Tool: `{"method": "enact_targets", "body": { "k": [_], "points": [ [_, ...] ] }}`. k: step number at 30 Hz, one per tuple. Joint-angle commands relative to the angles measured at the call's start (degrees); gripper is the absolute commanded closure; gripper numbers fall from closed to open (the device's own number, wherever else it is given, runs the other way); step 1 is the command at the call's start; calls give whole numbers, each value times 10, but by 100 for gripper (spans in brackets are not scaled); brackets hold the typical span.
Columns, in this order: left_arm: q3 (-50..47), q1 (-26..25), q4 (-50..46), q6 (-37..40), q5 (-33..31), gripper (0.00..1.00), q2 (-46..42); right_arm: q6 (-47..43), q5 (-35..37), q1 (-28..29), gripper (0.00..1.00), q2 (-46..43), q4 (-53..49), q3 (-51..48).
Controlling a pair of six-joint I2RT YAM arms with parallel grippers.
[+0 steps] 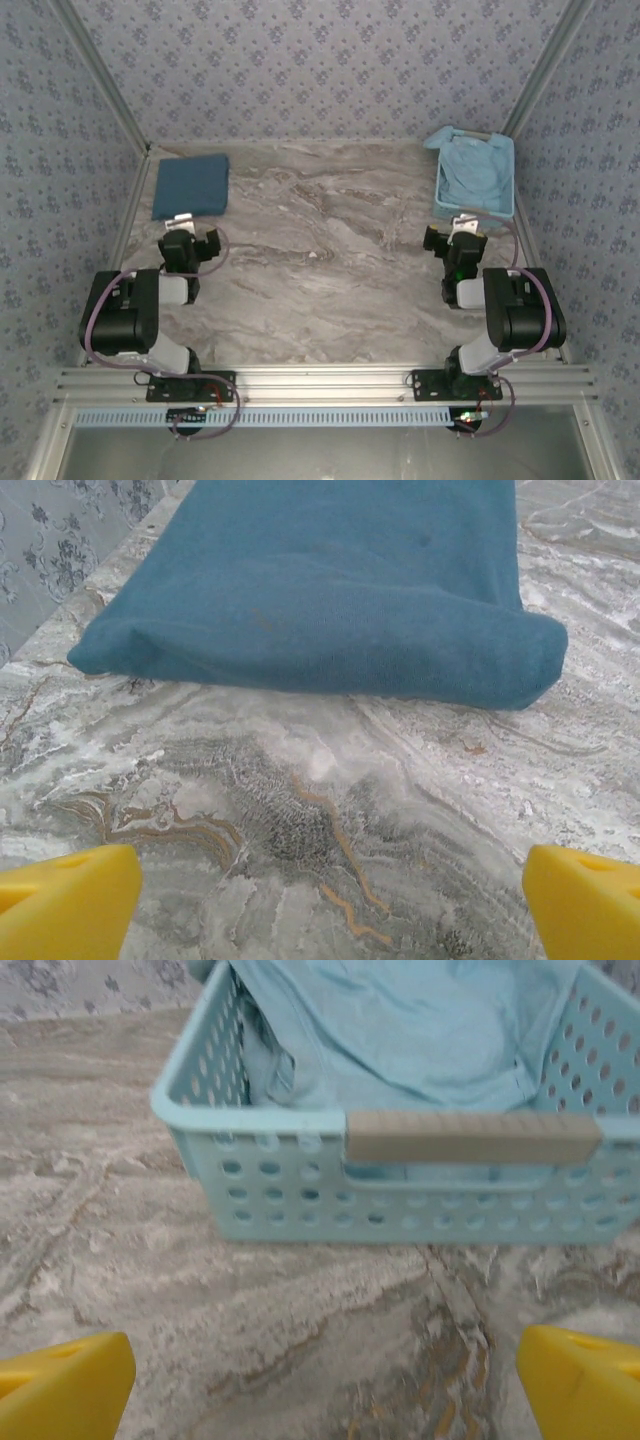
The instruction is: Fold and stack the t-shirts
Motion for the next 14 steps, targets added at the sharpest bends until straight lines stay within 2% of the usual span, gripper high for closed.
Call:
{"method": "enact_targets", "body": {
  "k": [1,4,7,11,14],
  "points": [
    [8,2,35,9,14,2,0,-12,14,6,0,2,-12,11],
    [7,2,41,10,14,2,2,-18,5,7,0,2,-10,11],
    [7,2,37,10,13,2,1,-25,29,17,0,4,6,4],
    [8,2,36,9,14,2,1,-28,-22,12,0,3,-10,14],
    [11,-3,31,14,8,2,1,-31,8,14,0,3,11,3]
  ]
}}
